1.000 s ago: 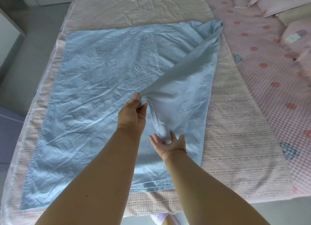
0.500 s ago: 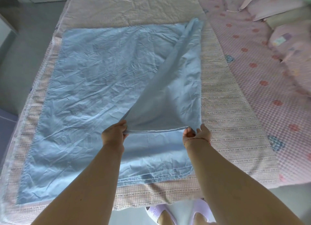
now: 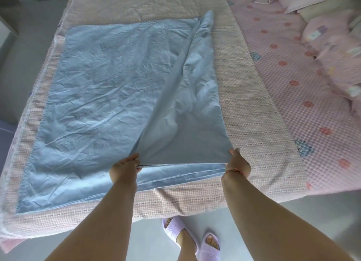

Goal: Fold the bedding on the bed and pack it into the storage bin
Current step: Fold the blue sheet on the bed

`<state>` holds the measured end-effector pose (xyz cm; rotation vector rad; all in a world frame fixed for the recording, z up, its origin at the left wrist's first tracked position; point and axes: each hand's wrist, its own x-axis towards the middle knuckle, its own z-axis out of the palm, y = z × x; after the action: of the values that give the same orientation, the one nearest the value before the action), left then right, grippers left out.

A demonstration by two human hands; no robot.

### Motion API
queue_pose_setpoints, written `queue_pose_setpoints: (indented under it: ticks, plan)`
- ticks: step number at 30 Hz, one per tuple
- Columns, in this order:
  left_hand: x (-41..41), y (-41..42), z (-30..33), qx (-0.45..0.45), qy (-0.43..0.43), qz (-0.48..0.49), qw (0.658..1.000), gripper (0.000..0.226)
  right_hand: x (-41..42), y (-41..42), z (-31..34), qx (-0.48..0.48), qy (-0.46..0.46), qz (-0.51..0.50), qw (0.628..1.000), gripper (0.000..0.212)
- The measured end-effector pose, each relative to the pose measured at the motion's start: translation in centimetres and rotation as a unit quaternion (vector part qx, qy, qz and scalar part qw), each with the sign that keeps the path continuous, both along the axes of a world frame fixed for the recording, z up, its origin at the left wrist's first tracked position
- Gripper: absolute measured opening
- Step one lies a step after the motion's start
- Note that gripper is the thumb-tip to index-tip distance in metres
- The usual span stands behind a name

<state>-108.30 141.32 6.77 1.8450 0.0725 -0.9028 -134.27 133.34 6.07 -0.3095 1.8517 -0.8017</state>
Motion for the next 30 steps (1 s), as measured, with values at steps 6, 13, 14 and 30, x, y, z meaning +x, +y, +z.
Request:
queue_pose_setpoints:
  ticks: [6,13,14,30]
  plan:
    - [0.1,4.8,-0.3,0.012,-0.022,0.049,0.998,0.025,0.0,2.7,-0.2,0.013,-0.028,-0.022,0.999,0.026]
    - [2.4,6.8,-0.9,0.010,-0.039,0.021,0.999,0.026,1.6,4.3,-1.8,-0.005,-0.101,-0.064,0.993,0.019]
    - [3.1,6.9,-1.0,0.011,-0.042,0.016,0.999,0.025,2.1,4.5,-1.9,-0.007,-0.106,-0.075,0.991,0.019]
    - [8.7,8.7,-7.6,0.094,-0.048,-0.140,0.985,0.030,5.0,5.9,-5.7,0.011,0.007,-0.105,0.994,0.042]
